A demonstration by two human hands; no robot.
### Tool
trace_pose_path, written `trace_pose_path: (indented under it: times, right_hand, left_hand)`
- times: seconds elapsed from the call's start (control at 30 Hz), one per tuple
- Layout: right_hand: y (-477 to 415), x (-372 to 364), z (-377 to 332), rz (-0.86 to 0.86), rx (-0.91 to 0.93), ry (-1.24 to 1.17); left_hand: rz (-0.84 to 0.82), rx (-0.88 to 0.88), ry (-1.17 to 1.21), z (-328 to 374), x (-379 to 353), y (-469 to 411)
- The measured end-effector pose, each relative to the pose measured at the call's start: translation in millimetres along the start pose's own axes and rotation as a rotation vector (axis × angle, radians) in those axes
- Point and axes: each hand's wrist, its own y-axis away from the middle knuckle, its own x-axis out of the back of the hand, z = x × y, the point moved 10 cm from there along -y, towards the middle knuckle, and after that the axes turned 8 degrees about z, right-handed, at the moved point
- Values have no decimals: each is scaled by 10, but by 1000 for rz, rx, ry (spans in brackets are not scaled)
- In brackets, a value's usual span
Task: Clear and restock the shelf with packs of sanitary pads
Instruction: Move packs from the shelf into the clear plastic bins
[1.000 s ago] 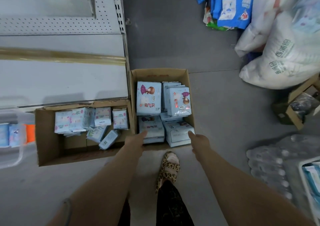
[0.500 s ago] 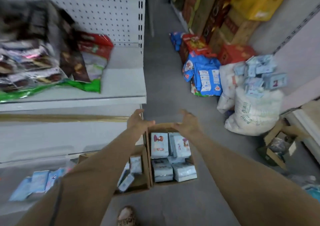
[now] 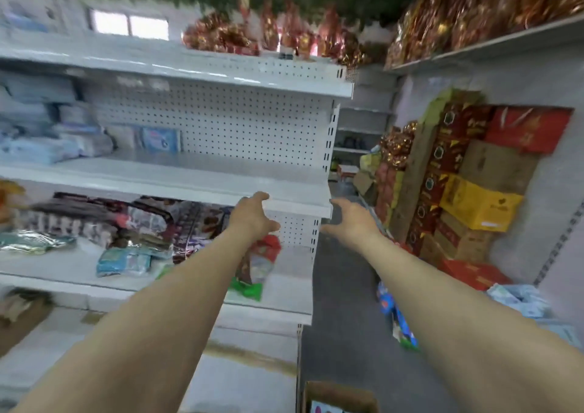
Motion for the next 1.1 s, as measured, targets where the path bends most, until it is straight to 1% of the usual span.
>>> trace_pose_path:
  times: [0.13,0.27,0.43,0.63,0.8,0.97,1.1]
  right_hand:
    - [-96,290,-889,21,136,-17]
    - [-211,333,-1648,37,197,-27]
    - [-398,47,-2630,44,258,-28]
    - [-551,-545,-3847,43,320,-20]
    - [-692,-1053,-4488,45,336,-8]
    - [-908,-1454,-4747,21,296,-49]
    - [-1155,-1672,-4887,16,306,-68]
  left_hand:
    - [128,-13,-55,-75,970,-35]
    - [184,-14,-110,-349,1696,-109]
    - [226,-17,-215,-886,2552,-306]
    - [297,-21,-258,-1614,3481,-547]
    - [337,-8,-254,-2301,3929,-771]
    - [327,42,-230,-2920,4100,-1052]
    - [344,70,-233,-3256,4120,-1272]
